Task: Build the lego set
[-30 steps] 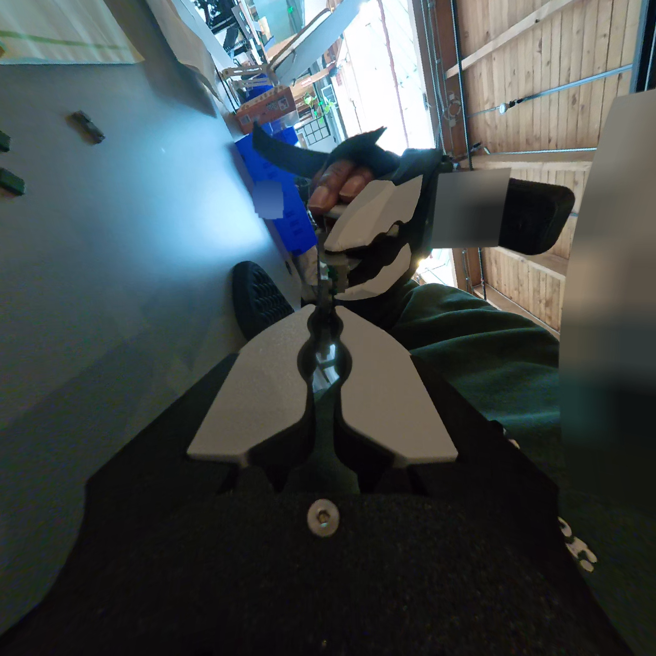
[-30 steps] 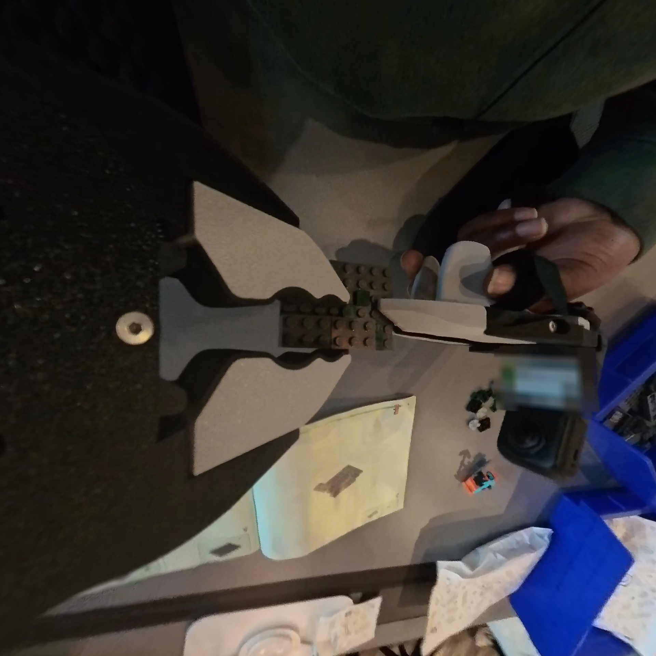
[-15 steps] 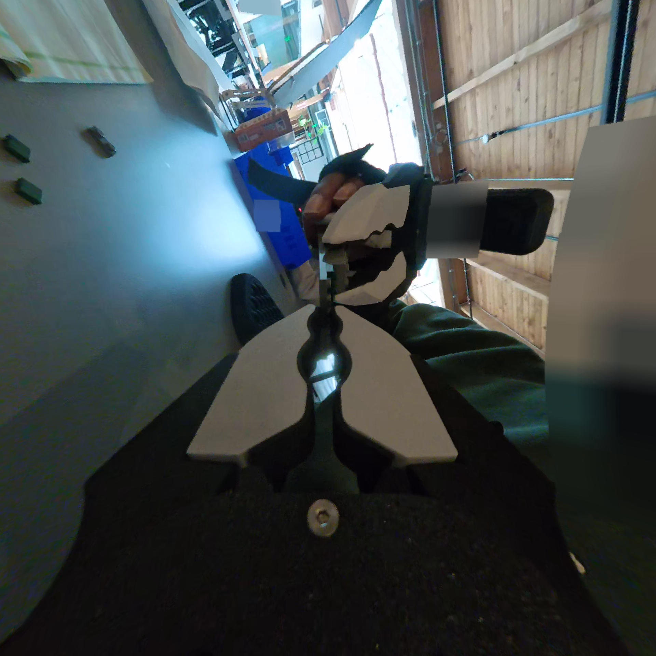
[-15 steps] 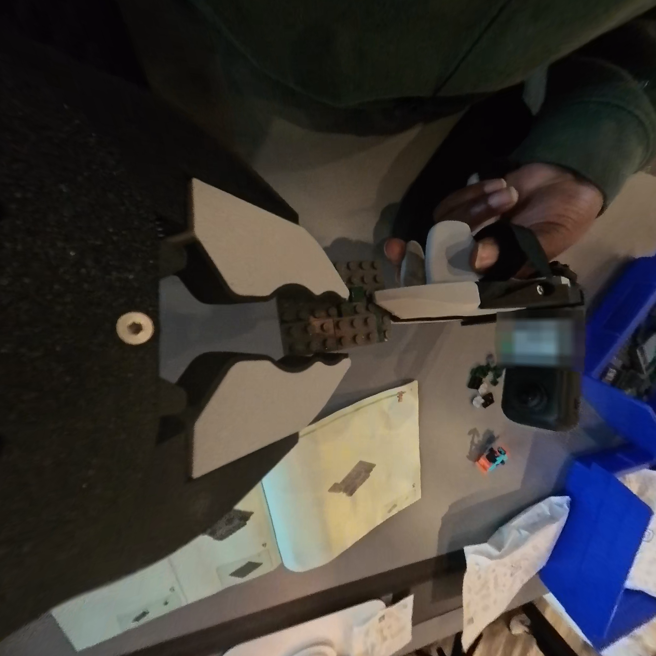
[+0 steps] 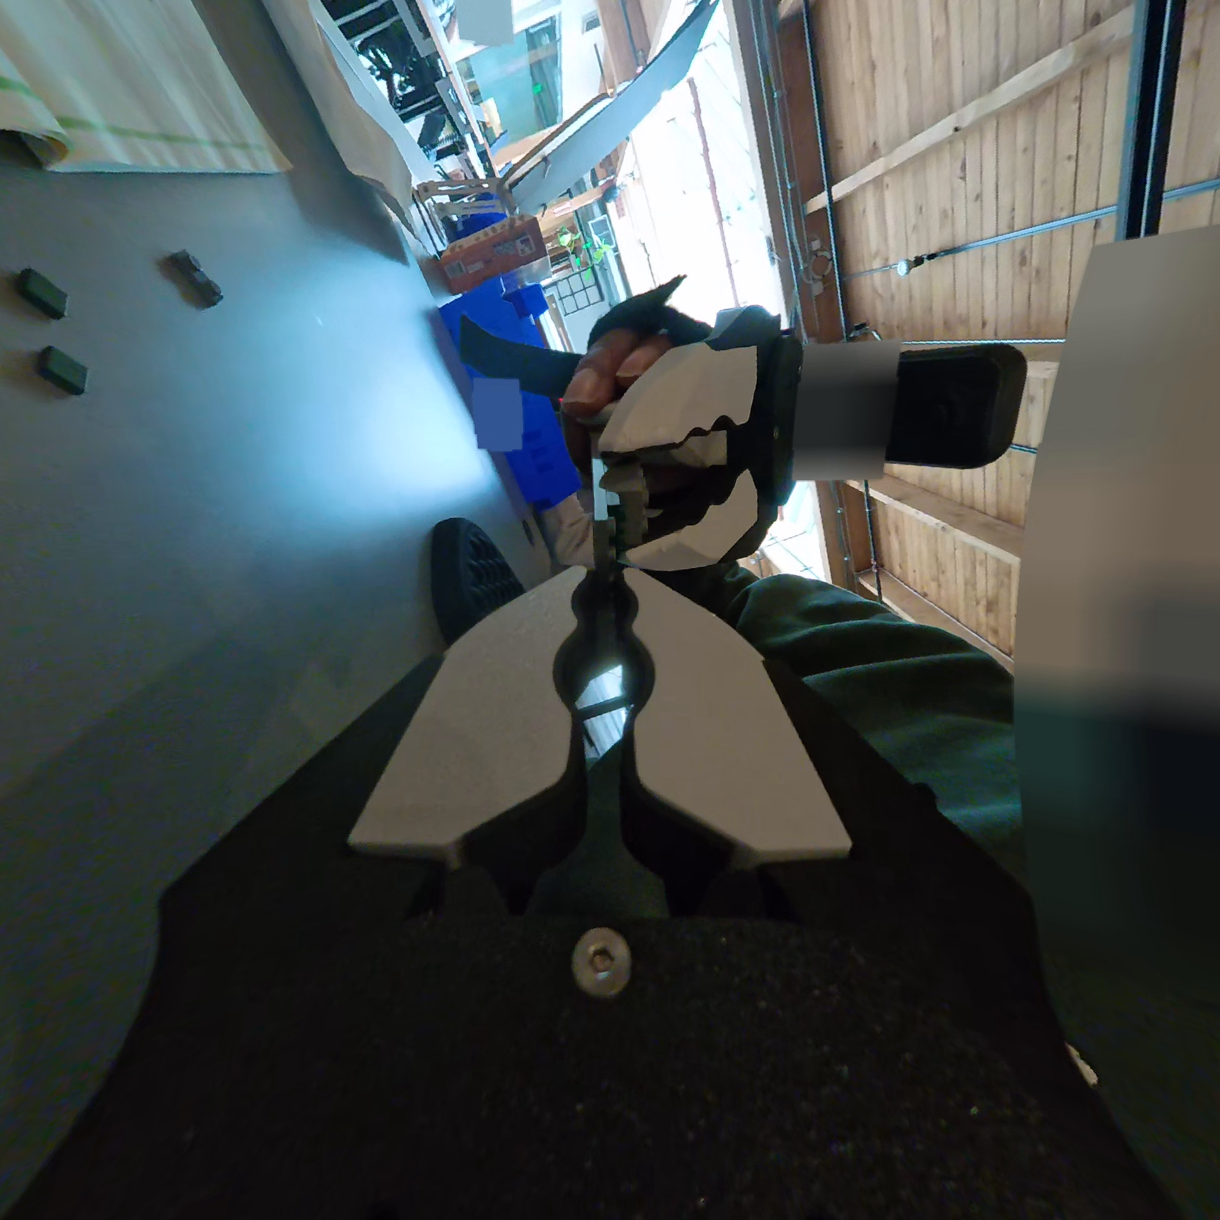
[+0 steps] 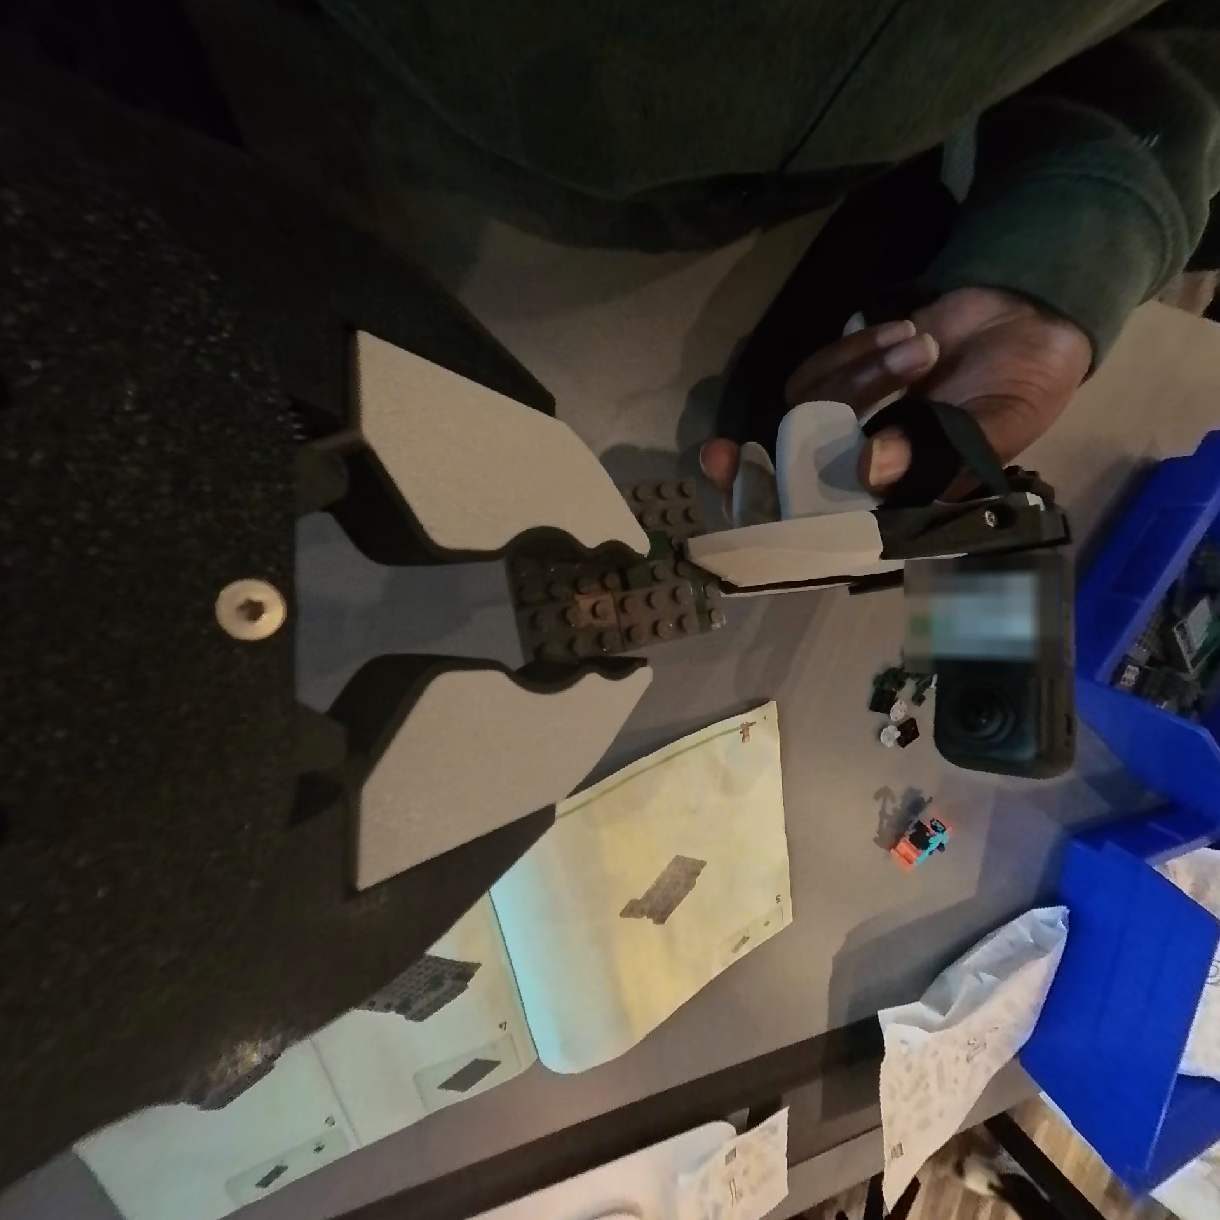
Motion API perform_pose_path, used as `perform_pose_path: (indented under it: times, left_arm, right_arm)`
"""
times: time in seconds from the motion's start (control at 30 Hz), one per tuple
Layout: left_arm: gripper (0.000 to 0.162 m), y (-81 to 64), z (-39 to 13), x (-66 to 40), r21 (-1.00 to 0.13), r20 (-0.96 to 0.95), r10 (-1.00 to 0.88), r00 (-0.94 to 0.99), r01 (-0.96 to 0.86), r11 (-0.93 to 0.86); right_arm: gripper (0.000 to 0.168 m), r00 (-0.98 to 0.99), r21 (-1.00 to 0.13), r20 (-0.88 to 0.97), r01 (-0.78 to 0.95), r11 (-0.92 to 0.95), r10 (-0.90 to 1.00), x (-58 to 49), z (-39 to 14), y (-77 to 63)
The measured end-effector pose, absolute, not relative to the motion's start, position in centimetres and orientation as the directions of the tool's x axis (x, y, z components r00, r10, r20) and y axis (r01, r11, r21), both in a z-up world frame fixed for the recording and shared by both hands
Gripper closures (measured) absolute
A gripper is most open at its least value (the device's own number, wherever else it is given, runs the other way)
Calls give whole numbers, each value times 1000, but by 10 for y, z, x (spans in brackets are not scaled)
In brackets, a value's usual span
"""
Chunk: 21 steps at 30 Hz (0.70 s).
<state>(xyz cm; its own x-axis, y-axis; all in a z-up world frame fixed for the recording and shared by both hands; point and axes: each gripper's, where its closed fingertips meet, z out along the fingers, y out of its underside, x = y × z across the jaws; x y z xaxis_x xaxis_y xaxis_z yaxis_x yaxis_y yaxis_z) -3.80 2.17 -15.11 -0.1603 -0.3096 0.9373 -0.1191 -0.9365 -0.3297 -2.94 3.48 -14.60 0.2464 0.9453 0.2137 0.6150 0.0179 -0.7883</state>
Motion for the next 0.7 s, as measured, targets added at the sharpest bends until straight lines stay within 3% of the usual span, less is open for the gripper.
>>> perform_pose_path:
  times: [0.7]
  left_arm:
    - [157,22,-153,-38,-337,936,-320,-147,-110,-935]
  right_arm:
    - [144,270,-786,232,618,17,934,-29,-148,34]
